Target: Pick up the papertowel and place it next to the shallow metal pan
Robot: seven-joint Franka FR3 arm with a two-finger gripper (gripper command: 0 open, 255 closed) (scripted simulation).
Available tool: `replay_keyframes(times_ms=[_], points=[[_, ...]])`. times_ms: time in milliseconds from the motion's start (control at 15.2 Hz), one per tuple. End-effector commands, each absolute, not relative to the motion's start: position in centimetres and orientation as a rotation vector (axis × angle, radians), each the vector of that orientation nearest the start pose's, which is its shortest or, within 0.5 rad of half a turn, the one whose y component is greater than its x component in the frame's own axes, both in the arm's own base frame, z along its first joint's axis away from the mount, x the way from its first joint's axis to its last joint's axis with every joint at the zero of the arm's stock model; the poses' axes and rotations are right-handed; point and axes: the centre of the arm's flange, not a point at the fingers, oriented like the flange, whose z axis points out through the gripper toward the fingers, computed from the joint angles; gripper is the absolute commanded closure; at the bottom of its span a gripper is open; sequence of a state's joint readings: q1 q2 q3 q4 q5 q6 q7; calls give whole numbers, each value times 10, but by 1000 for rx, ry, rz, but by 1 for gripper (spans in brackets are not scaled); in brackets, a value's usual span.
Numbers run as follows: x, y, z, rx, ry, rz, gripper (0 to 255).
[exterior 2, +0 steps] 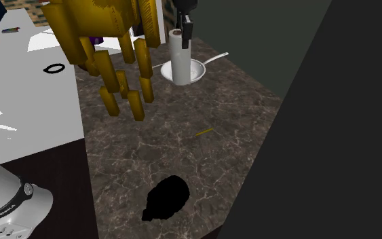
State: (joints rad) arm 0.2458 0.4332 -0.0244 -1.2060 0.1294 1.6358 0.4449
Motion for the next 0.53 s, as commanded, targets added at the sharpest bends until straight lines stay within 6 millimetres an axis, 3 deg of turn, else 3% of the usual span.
replay_keyframes(times_ms=[0,132,462], points=[[660,193,535,-3010,349,64,255],[657,212,535,-3010,349,64,255],[657,212,508,-3010,349,64,255]])
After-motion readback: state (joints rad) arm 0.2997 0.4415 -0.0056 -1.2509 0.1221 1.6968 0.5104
